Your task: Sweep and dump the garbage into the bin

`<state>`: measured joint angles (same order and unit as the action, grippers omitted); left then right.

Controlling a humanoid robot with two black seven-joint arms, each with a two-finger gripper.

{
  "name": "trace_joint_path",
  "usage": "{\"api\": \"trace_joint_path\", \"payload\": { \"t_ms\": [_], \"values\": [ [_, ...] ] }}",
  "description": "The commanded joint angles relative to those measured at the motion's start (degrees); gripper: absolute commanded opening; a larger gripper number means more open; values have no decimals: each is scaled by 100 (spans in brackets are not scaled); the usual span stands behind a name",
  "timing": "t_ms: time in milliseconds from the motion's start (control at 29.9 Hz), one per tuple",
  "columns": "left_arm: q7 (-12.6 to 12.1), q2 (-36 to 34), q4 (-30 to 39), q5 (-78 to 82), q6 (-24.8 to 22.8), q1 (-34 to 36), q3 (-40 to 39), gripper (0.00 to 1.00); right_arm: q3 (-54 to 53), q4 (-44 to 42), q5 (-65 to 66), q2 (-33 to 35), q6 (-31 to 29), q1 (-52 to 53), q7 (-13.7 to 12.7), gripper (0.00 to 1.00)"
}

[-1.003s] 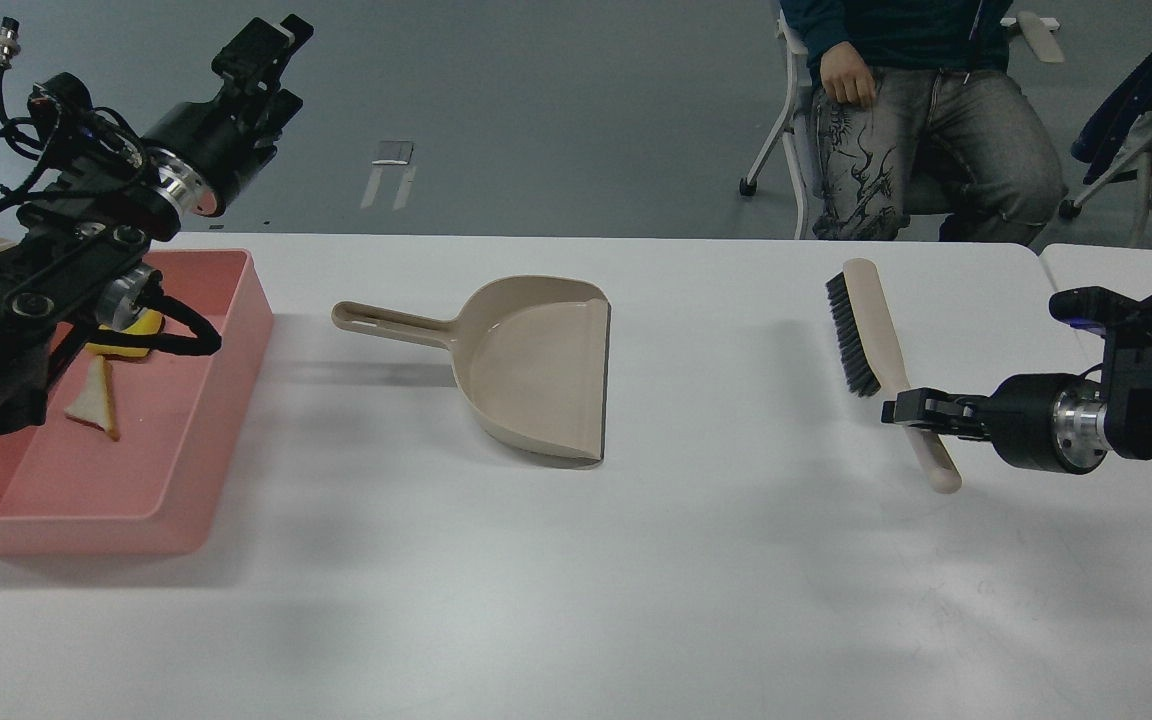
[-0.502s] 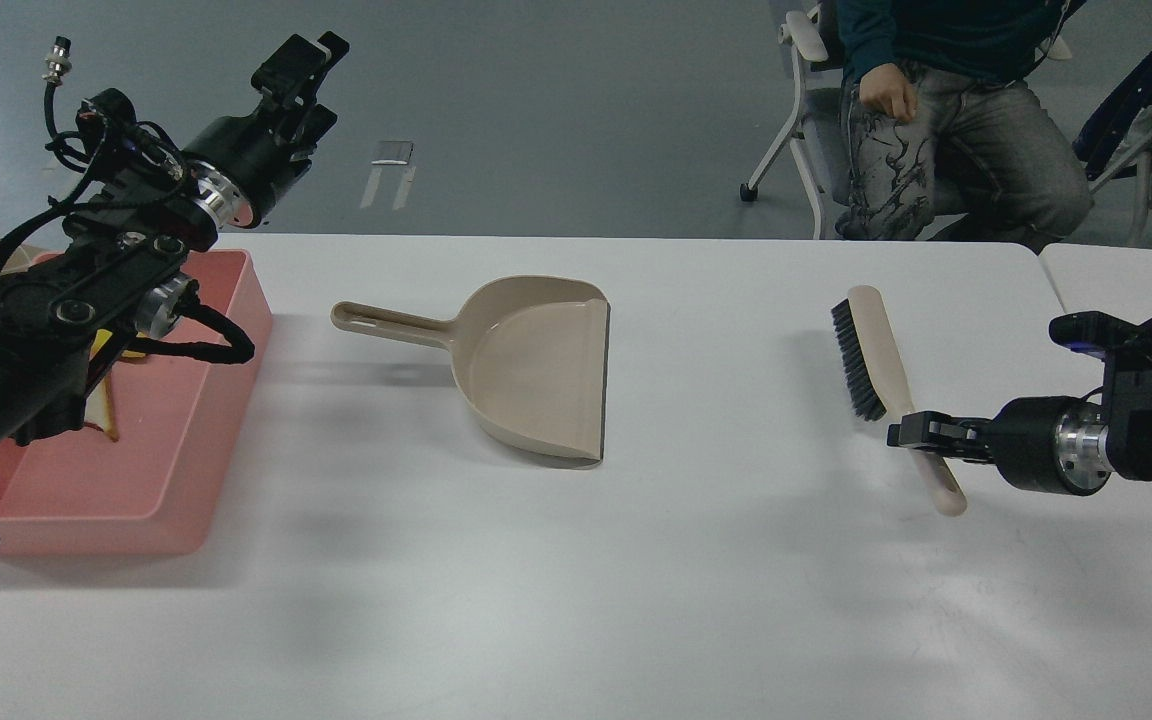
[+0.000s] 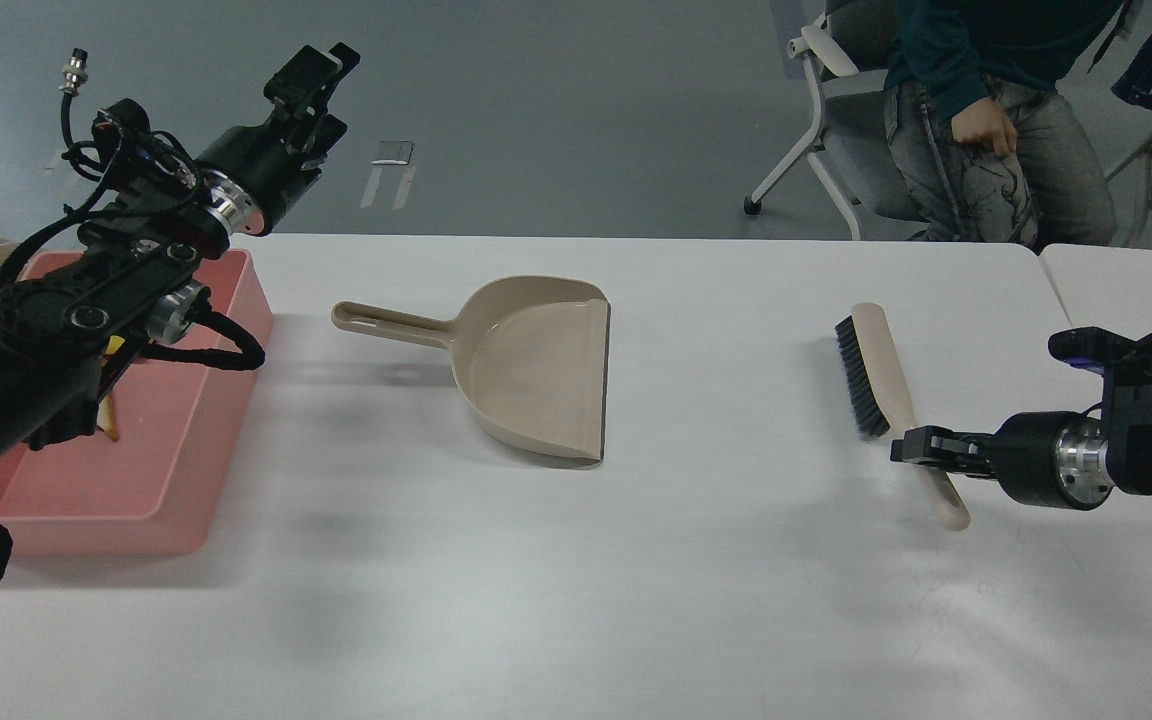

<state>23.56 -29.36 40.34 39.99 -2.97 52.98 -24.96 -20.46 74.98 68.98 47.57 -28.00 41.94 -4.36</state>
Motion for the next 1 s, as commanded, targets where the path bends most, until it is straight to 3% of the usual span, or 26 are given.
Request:
{"api": "trace_joint_path", "payload": {
  "t_ms": [0, 301, 435, 569, 602, 836, 970],
  "values": [
    [-1, 0, 0, 8, -2, 19, 0, 96, -2, 17, -7, 24, 0, -1, -3, 30],
    [-1, 0, 0, 8, -2, 19, 0, 96, -2, 8, -7, 24, 0, -1, -12, 44],
    [-1, -9, 0, 8, -11, 19, 0, 96, -11, 43, -7, 68, 0, -1, -21, 68],
    [-1, 0, 0, 8, -19, 19, 0, 96, -54, 52, -16, 217, 0, 7, -21, 85],
    [-1, 0, 0, 8, -28, 28, 0, 96, -98, 104, -16, 296, 0, 7, -21, 95],
    [8, -26, 0, 8, -46, 54, 0, 96, -703, 526, -33, 1087, 0, 60, 41, 100],
    [8, -44, 0, 8, -55, 72, -9, 96, -1459, 448, -191, 1140, 0, 60, 50, 100]
  ]
}}
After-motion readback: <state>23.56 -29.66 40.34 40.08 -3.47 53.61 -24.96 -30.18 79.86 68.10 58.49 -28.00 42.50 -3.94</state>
